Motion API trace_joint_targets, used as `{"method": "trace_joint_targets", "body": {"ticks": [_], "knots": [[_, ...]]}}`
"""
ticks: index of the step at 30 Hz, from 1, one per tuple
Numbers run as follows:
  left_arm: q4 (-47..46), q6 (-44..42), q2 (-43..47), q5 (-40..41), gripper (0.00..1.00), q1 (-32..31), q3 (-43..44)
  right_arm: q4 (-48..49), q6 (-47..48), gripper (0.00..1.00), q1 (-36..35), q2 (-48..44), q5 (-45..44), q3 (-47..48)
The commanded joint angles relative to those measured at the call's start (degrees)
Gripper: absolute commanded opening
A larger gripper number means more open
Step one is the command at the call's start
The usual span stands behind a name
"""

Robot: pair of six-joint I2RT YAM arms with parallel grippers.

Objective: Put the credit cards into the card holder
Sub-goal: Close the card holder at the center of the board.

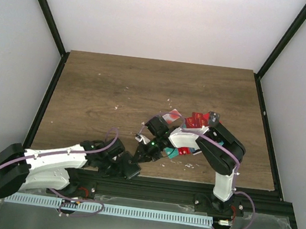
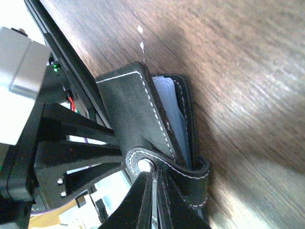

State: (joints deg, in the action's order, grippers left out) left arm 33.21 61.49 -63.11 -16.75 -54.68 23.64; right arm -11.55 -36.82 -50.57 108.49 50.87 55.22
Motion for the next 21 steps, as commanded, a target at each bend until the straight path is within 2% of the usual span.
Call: {"method": "trace_joint_targets", "body": {"ticks": [1,15,21], "knots": [[-4.39,-0.59,-1.39,0.39,0.13,0.77,0.34,-0.49,1.13,0.07,-0.59,1.73,-1.14,2.31],[-5.74,-4.77,-4.66,0.54,0.10,2.52,2.04,-2.17,3.14,0.07,-0.93,4.08,4.97,5.69],[-5.78,-6.83,-7.03,0.60,0.10,2.88,3.64,-5.61,4.96,0.08,-1.38,5.86,4.73,8.58]]}}
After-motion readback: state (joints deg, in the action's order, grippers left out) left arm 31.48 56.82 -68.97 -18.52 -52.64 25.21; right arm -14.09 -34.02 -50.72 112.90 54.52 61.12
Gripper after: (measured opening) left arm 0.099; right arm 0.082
